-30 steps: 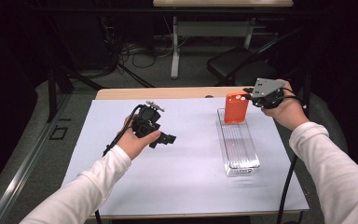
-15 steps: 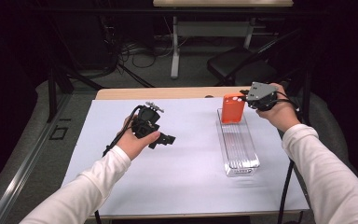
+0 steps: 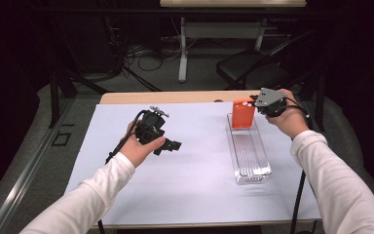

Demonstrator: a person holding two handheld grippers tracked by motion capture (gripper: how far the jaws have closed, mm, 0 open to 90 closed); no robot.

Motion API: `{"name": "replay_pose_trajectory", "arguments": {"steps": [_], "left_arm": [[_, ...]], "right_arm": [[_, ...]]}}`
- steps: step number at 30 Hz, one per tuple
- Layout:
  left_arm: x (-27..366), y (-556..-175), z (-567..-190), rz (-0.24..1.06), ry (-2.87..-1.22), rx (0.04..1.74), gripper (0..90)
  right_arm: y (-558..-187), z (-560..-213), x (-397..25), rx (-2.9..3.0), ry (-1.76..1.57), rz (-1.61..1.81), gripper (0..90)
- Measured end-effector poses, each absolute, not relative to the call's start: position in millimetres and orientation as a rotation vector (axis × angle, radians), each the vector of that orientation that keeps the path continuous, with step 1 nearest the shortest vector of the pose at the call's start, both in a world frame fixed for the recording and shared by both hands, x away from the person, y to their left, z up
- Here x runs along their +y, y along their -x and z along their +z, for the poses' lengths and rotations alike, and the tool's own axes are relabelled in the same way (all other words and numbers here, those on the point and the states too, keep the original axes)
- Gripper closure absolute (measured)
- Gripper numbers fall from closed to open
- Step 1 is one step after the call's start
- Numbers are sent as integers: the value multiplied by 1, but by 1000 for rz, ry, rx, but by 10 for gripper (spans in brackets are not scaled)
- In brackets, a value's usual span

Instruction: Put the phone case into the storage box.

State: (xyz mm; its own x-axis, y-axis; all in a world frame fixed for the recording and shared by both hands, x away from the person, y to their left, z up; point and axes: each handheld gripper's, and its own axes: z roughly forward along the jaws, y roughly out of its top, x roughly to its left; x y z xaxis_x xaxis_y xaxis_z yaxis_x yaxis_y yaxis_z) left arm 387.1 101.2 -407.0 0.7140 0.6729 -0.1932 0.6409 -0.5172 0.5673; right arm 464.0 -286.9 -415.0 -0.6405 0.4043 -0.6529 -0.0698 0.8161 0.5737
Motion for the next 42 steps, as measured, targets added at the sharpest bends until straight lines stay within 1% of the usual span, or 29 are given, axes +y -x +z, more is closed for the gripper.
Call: {"name": "replay_pose_trajectory", "arguments": {"steps": [29,42], "left_arm": [[105,-387,-411,64,-2298,1009,190],[108,-387,-412,66,-2304,1014,190]], "right_arm": [[-475,-439,-282,2115,-255,712,794],[-479,-445,-279,2103,-264,702,793]]}}
